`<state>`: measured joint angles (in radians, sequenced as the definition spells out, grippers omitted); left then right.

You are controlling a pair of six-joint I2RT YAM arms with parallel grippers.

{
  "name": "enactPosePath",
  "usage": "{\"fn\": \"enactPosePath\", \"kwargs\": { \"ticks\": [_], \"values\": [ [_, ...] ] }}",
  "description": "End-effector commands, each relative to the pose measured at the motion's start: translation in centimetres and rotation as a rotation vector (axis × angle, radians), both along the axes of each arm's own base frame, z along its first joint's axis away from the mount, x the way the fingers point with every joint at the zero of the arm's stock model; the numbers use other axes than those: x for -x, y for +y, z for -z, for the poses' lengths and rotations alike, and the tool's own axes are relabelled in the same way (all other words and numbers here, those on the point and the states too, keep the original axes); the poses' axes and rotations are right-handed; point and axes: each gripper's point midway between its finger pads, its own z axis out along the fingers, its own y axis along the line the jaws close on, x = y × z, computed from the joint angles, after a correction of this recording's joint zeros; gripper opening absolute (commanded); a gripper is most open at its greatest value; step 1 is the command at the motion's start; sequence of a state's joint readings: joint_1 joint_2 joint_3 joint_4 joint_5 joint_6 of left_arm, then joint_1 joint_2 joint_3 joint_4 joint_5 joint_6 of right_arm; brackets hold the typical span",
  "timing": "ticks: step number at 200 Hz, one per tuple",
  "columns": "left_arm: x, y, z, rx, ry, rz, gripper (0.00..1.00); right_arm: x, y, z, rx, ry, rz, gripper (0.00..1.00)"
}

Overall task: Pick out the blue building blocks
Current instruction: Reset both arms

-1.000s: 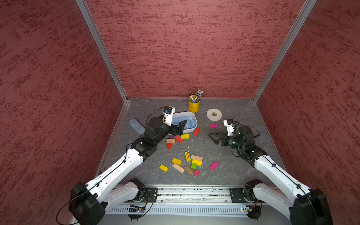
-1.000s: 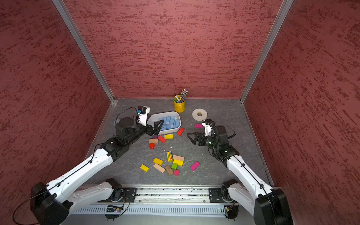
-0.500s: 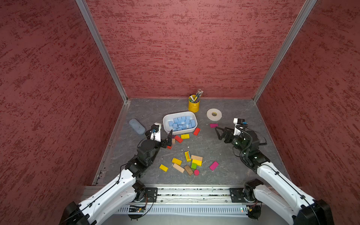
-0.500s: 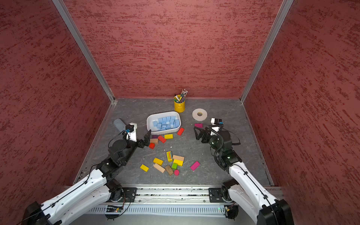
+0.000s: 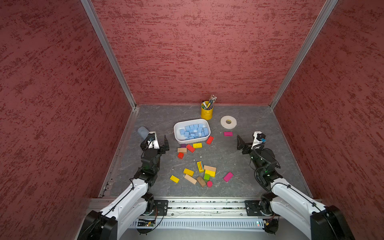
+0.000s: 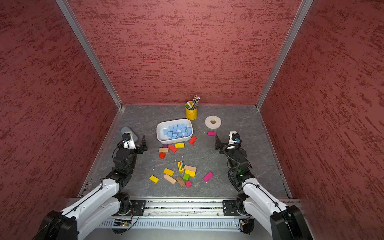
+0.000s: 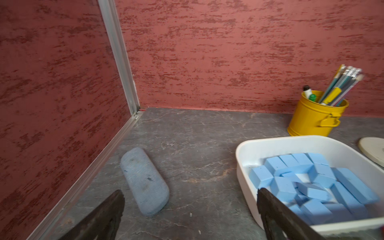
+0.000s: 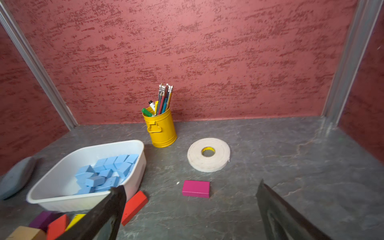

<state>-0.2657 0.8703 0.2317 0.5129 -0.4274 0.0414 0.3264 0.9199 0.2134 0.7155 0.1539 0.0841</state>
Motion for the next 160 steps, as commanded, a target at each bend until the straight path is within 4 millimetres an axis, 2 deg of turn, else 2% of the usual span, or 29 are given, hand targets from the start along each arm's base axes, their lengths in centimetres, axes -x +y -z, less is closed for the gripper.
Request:
{"fn": "enactPosePath", "kwargs": {
  "ticks": [1, 23, 52, 73, 79, 83, 92, 95, 122, 138, 142, 160],
  "values": [
    [-0.6, 1.3, 0.4, 0.036, -0.02, -0.013, 0.99, -0.4, -2.0, -0.6, 0.134, -0.078, 0.132, 0.99],
    [-1.5, 2.2, 1.8, 0.084, 0.004, 0.004, 1.0, -1.2, -2.8, 1.0, 0.223, -0.065, 0.193, 0.99],
    [-2.6, 3.2, 3.8, 0.109, 0.043, -0.006, 0.99, -2.4, -2.8, 2.4, 0.285, -0.075, 0.22, 0.99],
    [-3.4, 3.3, 4.0, 0.11, 0.047, 0.011, 1.0, -3.6, -3.2, 4.0, 0.337, -0.043, 0.239, 0.99],
    [-3.7, 3.4, 4.0, 0.114, 0.049, 0.018, 1.0, -3.8, -3.4, 3.8, 0.348, -0.057, 0.254, 0.99],
    [-3.9, 3.4, 4.0, 0.115, 0.051, 0.022, 1.0, -4.0, -3.6, 4.6, 0.365, -0.043, 0.253, 0.98],
    [-4.2, 3.4, 4.1, 0.118, 0.053, 0.039, 0.99, -4.4, -4.2, 4.1, 0.348, -0.058, 0.291, 0.98],
    [-4.4, 3.5, 4.0, 0.118, 0.05, 0.044, 0.99, -4.7, -4.4, 4.5, 0.348, -0.033, 0.294, 0.98],
    [-5.3, 3.9, 4.2, 0.138, 0.048, 0.07, 1.0, -6.0, -5.4, 4.8, 0.275, 0.018, 0.218, 0.98],
    [-5.8, 3.8, 5.1, 0.163, 0.042, 0.097, 1.0, -5.8, -6.7, 5.2, 0.211, 0.025, 0.203, 0.98],
    [-5.9, 3.7, 5.4, 0.165, 0.044, 0.104, 1.0, -5.5, -6.9, 4.3, 0.191, -0.003, 0.197, 0.99],
    [-6.5, 3.3, 6.7, 0.163, 0.051, 0.137, 1.0, -4.7, -8.1, 4.1, 0.133, -0.032, 0.193, 0.98]
  ]
}}
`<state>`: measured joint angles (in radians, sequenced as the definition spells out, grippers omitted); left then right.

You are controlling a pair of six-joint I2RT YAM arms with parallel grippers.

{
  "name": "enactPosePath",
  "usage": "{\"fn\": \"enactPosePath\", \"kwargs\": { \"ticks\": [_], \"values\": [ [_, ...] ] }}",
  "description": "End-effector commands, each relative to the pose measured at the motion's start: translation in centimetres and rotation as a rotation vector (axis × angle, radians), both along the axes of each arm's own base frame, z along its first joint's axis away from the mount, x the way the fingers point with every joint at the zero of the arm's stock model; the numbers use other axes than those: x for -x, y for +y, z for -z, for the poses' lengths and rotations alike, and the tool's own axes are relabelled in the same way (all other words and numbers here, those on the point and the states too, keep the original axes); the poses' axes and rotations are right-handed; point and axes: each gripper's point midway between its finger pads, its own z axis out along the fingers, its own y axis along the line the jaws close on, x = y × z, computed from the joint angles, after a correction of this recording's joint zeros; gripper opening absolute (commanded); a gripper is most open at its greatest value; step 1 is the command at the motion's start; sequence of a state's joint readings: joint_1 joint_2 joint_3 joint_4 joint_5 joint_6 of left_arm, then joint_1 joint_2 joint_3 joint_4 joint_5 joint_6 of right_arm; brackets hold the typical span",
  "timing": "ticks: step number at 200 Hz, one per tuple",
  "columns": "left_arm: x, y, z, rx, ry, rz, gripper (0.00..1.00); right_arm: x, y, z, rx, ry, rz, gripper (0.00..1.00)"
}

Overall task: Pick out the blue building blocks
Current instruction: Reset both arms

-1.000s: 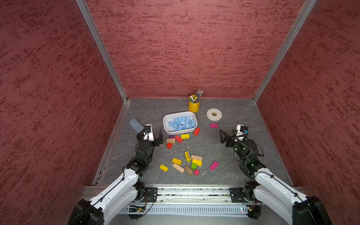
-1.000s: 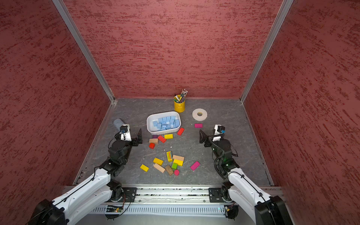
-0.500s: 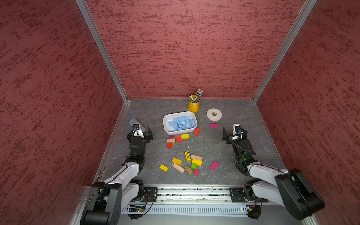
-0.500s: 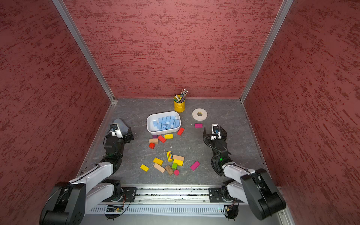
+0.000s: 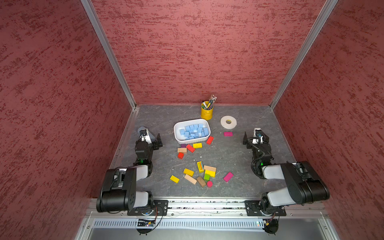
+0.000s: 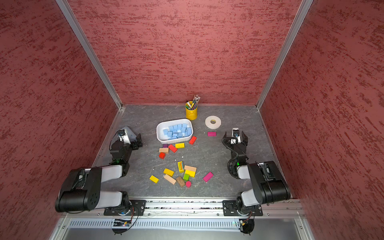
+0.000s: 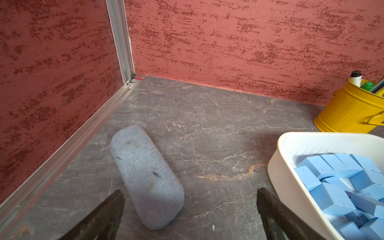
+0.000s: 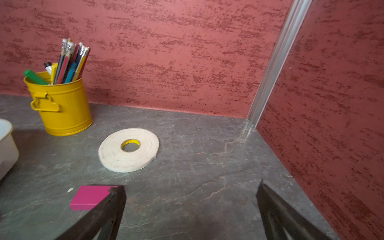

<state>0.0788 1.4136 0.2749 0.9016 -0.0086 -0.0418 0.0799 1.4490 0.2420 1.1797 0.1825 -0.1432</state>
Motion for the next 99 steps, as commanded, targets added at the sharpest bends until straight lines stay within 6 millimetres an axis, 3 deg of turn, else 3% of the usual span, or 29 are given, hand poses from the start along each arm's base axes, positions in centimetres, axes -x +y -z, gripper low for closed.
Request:
{"fn": "enactPosePath", "kwargs": {
  "ticks": [1, 18, 26, 57, 99],
  "values": [
    [-1.0, -1.1, -0.3, 0.023, -0.06, 0.08, 1.0, 0.8, 0.0, -1.0, -0.098, -0.065, -0.082, 0.98],
    [-1.4, -1.5, 0.0, 0.025, -0.04, 0.109, 1.0, 1.3, -0.6, 0.3, -0.122, -0.074, -0.083, 0.98],
    [-1.7, -1.8, 0.1, 0.02, -0.025, 0.129, 1.0, 1.4, -0.5, -0.3, -0.117, -0.105, -0.09, 0.98],
    [-2.7, -3.2, 0.5, -0.006, 0.023, 0.192, 1.0, 0.4, -1.4, 0.6, -0.142, -0.049, -0.041, 0.99],
    [-2.7, -3.1, 0.5, -0.005, 0.026, 0.179, 0.99, 0.2, -2.2, 0.6, -0.156, -0.047, 0.008, 0.99]
  ]
}}
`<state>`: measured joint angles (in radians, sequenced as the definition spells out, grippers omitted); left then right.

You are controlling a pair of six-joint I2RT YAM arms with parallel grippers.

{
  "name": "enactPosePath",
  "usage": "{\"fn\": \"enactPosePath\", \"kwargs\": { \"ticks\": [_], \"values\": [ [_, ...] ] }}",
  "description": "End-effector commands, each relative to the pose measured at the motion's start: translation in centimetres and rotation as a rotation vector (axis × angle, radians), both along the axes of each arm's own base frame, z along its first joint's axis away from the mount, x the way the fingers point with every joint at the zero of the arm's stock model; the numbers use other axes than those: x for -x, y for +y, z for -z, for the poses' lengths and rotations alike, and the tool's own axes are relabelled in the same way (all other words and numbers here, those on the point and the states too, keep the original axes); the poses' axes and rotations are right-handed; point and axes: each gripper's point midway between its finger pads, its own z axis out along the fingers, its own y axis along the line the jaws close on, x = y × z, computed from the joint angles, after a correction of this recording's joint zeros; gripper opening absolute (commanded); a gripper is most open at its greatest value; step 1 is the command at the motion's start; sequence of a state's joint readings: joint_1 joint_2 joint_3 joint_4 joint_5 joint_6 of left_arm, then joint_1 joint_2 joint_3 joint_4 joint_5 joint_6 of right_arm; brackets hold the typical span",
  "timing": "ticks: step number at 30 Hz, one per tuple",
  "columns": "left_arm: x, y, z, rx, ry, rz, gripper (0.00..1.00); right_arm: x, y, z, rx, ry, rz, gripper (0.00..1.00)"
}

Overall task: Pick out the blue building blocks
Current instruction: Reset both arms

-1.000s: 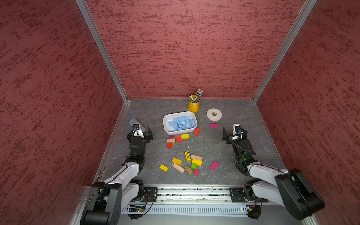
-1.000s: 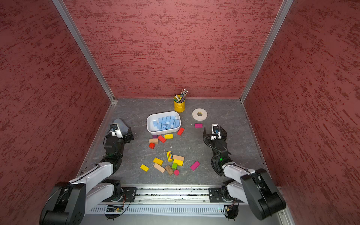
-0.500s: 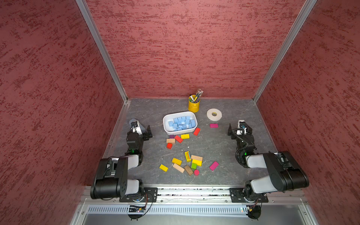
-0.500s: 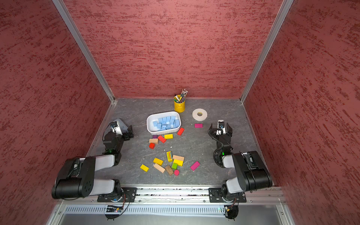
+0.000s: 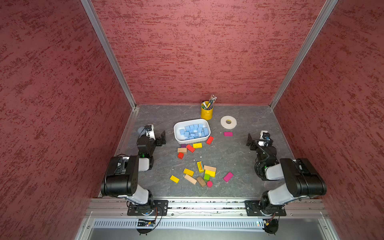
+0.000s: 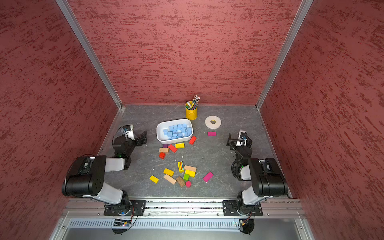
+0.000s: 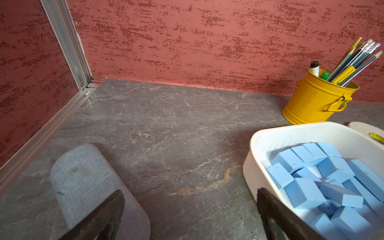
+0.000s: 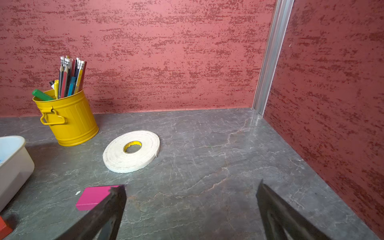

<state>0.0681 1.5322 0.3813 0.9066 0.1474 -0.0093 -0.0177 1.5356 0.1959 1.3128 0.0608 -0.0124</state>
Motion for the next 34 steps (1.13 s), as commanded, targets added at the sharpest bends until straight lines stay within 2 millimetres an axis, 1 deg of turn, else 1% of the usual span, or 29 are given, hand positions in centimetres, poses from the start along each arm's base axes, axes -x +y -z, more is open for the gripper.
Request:
{"fn": "enactPosePath", "kwargs": {
  "ticks": [1, 27, 31, 33, 34],
  "values": [
    [0.13, -0.11, 0.55, -0.013, 0.023, 0.006, 0.99, -0.32, -0.66, -0.89, -0.024, -0.032, 0.033, 0.99],
    [0.11, -0.05, 0.45, -0.015, 0.019, -0.003, 0.99, -0.37, -0.66, -0.93, -0.026, -0.033, 0.034, 0.99],
    [0.12, 0.0, 0.47, -0.015, 0.019, -0.005, 1.0, -0.35, -0.15, -1.01, -0.015, -0.037, 0.006, 0.99],
    [0.13, 0.0, 0.42, -0.015, 0.017, -0.005, 1.0, -0.25, -0.29, -0.97, -0.017, -0.036, 0.014, 0.99],
    [0.18, -0.07, 0.45, -0.015, 0.017, -0.002, 1.0, -0.3, -0.68, -0.93, -0.025, -0.034, 0.036, 0.99]
  ]
}}
